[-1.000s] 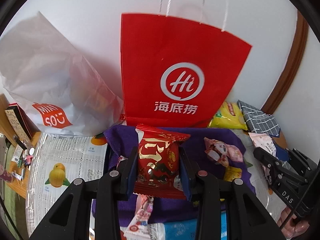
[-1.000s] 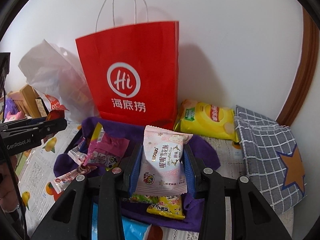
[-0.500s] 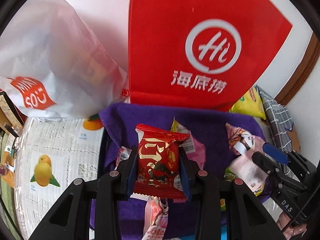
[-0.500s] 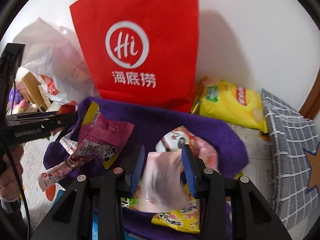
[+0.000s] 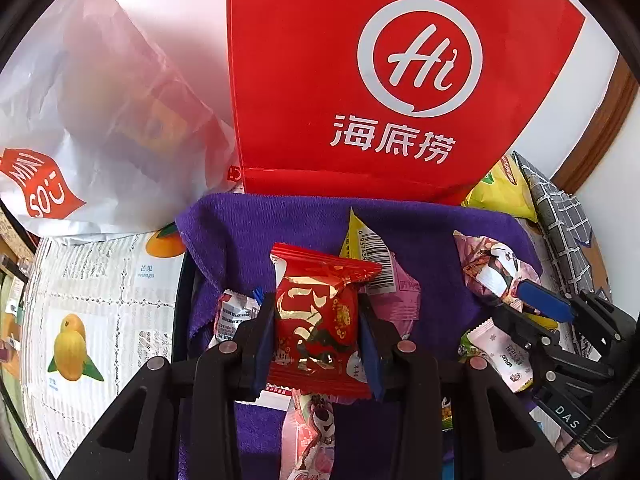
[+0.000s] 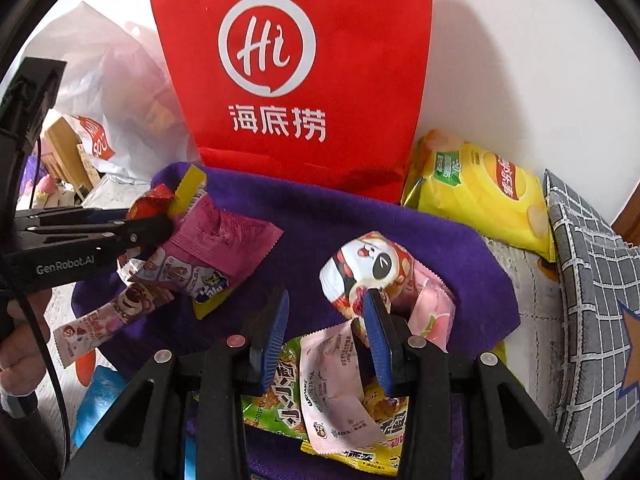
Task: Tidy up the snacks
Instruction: 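Lower both packets onto the purple towel and open both tools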
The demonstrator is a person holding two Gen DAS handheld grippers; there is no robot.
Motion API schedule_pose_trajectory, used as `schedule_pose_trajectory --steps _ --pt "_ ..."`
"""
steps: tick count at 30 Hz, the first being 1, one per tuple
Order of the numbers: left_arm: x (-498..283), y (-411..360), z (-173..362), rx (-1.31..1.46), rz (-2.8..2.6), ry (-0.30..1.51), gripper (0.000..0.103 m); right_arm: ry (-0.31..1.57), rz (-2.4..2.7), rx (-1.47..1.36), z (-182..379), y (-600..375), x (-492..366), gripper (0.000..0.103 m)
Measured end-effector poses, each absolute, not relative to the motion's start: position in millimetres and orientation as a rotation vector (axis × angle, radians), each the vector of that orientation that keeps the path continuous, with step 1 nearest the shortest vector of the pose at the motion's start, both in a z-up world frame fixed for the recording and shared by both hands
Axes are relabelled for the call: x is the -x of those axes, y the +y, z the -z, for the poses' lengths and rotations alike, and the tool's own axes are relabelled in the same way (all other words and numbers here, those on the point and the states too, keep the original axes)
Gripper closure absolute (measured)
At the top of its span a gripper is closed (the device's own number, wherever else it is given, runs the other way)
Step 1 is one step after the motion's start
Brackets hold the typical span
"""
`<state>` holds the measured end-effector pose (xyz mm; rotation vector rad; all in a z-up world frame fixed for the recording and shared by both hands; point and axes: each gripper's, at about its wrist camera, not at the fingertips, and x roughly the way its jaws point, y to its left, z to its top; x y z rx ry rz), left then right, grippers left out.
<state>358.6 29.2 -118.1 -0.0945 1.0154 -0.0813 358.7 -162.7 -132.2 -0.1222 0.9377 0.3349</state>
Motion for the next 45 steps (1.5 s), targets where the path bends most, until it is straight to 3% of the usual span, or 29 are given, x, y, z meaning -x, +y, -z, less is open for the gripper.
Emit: schedule_pose_trajectory --steps 22,37,45 --pt "-358 27 119 0.086 0.100 1.008 0.066 0.964 -0.359 0.157 145 -154 -355 0.063" --pt "-359 17 122 0.040 0.115 1.000 0.056 0.968 -0.358 0.169 147 -146 -354 0.052" --pt "-359 17 117 0.042 0.122 1.003 0.044 0.955 -0.339 0.191 145 -145 -351 0.051"
